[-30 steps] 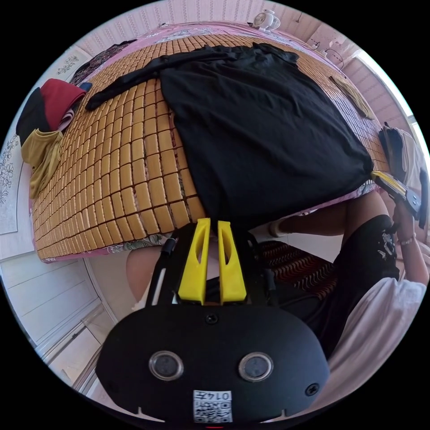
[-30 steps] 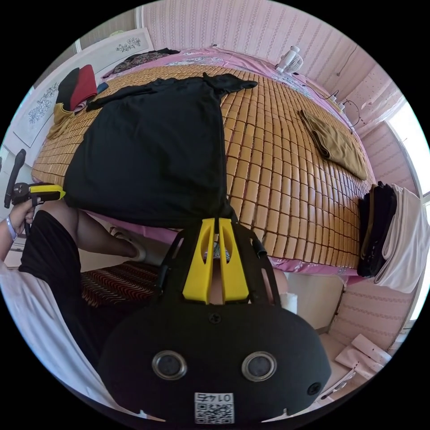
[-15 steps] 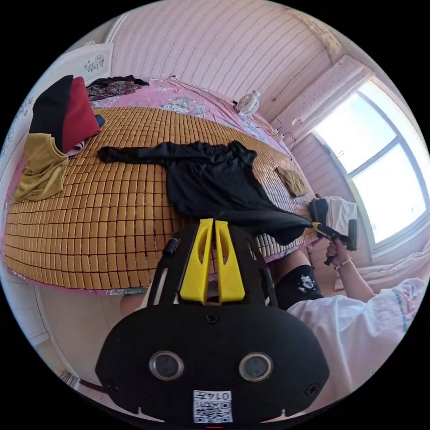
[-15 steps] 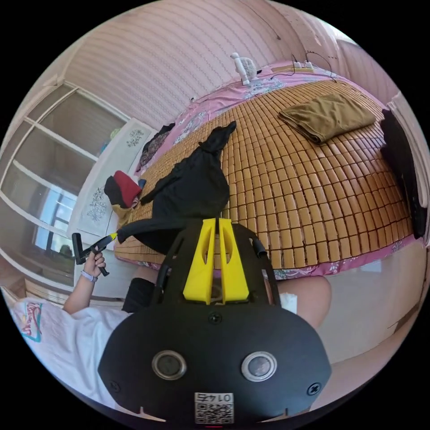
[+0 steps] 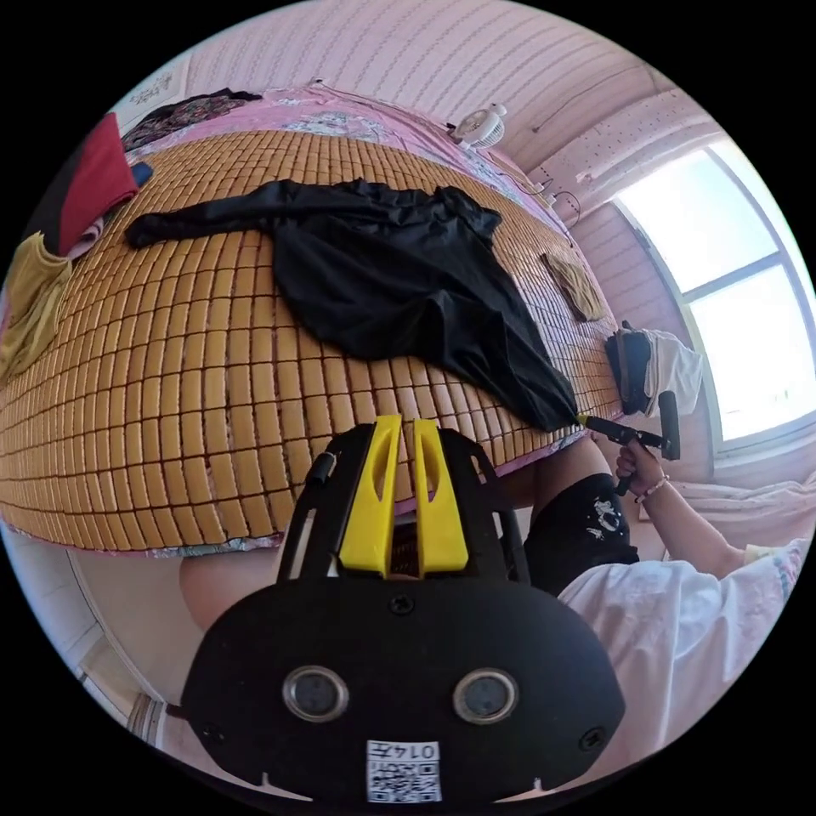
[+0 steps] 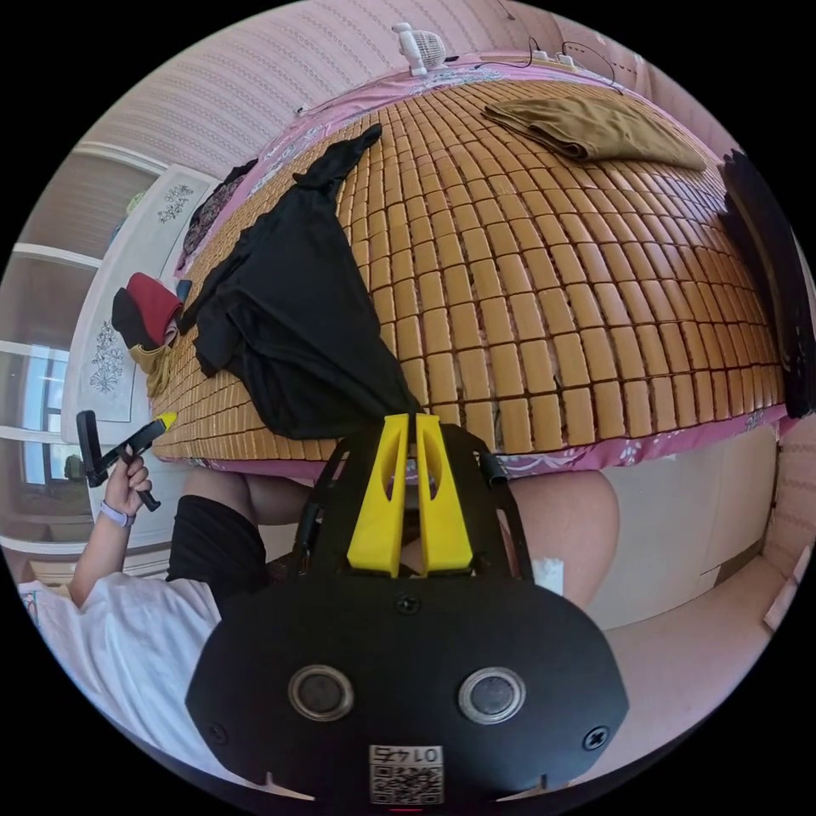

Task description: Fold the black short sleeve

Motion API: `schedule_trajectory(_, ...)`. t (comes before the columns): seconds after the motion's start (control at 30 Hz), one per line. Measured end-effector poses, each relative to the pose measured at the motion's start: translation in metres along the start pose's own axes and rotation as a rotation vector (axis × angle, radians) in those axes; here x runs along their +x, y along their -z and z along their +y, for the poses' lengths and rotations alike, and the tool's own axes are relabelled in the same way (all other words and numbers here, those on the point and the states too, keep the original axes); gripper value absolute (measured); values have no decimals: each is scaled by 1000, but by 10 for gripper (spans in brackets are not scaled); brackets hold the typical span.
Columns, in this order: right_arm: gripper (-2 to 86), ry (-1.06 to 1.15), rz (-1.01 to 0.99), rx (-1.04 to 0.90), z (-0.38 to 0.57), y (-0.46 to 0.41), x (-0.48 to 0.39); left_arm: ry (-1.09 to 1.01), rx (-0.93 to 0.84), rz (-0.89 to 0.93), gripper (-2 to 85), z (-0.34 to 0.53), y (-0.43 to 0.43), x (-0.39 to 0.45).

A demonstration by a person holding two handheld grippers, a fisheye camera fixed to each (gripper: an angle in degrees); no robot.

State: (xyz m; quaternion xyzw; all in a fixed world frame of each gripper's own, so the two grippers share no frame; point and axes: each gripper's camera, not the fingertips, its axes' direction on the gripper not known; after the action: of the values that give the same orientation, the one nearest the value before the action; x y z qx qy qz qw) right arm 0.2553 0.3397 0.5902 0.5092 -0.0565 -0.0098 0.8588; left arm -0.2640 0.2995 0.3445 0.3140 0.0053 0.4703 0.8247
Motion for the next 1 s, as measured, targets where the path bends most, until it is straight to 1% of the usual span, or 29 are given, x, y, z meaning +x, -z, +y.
schedule_trajectory(0.1,3,54,56,-1,-3,-5,-7,-88,-13,-21,63,-22,-16,27)
schedule_trajectory(0.2,0,102,115,-11,-8,-6,-13,-129,-19,-96,85,-46,-35,43)
schedule_trajectory(0.27,-2,131,161,-12,-11,-7,-16,-135,-36,-112,84,-60,-47,47)
schedule_trajectory(0.33,-3,156,190,-17,-14,-8,-19,-117,-60,-131,61,-73,-57,47)
schedule_trajectory(0.4,-3,187,224,-22,-17,-9,-22,-85,-107,-179,3,-83,-67,42)
schedule_trajectory(0.43,-4,208,247,-23,-18,-10,-24,-78,-118,-201,0,-84,-68,40)
schedule_trajectory(0.47,-4,218,264,-20,-19,-10,-25,-76,-97,-217,-4,-83,-62,36)
schedule_trajectory(0.5,-4,221,271,-18,-20,-10,-25,-83,-30,-202,-7,-78,-48,32)
schedule_trajectory(0.53,-4,231,284,-16,-21,-9,-26,-84,0,-188,-7,-75,-39,29)
schedule_trajectory(0.67,-3,256,313,-12,-26,-6,-22,-141,120,-34,-9,-28,36,7)
schedule_trajectory(0.8,-1,256,259,-33,-31,4,-12,-55,84,39,-10,33,74,-25)
schedule_trajectory(0.9,2,213,129,16,-28,27,3,23,55,55,-10,63,72,-40)
schedule_trajectory(1.0,4,110,-33,104,-22,57,27,49,27,71,-10,77,65,-43)
